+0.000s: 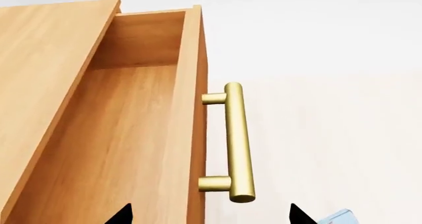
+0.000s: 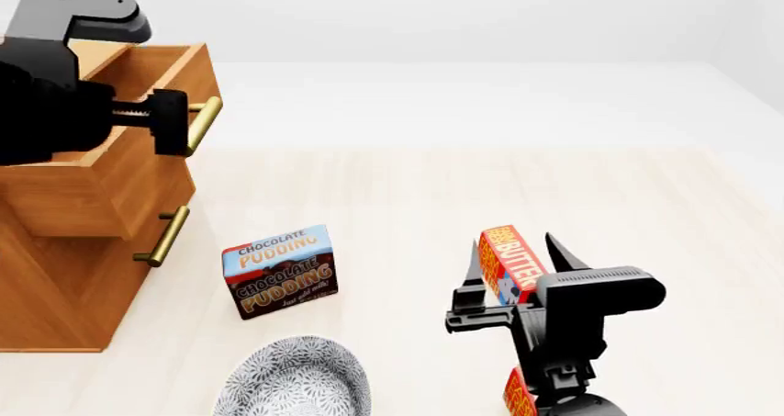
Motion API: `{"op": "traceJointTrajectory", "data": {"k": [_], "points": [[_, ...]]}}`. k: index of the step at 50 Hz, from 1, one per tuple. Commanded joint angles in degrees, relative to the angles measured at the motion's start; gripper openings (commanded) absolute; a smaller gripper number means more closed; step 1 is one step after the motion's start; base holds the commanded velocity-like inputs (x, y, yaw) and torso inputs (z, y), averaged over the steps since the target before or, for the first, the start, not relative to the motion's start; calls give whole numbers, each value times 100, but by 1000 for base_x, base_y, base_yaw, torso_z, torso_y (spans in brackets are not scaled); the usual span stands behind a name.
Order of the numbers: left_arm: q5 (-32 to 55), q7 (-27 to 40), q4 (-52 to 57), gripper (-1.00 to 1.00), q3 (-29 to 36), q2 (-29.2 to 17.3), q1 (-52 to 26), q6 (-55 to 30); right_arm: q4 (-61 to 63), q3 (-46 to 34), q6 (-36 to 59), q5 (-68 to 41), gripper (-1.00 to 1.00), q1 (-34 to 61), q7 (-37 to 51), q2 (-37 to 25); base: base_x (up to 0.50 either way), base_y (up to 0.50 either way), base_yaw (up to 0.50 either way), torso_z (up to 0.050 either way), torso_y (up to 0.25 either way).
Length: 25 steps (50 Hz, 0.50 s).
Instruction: Put the butter at the front in the top drawer of the cabinet and close it.
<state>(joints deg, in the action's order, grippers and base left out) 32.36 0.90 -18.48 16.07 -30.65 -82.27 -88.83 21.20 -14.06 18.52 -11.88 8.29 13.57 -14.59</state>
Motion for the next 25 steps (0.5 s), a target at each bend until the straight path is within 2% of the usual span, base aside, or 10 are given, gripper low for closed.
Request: {"op": "traceJointTrajectory", "data": {"k": [1, 25], "points": [[722, 371, -184, 100, 10, -127, 17, -95, 40, -5, -33, -34, 100, -58, 24, -51, 0, 0, 0, 0, 0], [2247, 1132, -538, 100, 504, -449, -182, -50, 7, -69, -45, -67, 100, -16, 83, -81, 0, 0, 0, 0, 0]]}}
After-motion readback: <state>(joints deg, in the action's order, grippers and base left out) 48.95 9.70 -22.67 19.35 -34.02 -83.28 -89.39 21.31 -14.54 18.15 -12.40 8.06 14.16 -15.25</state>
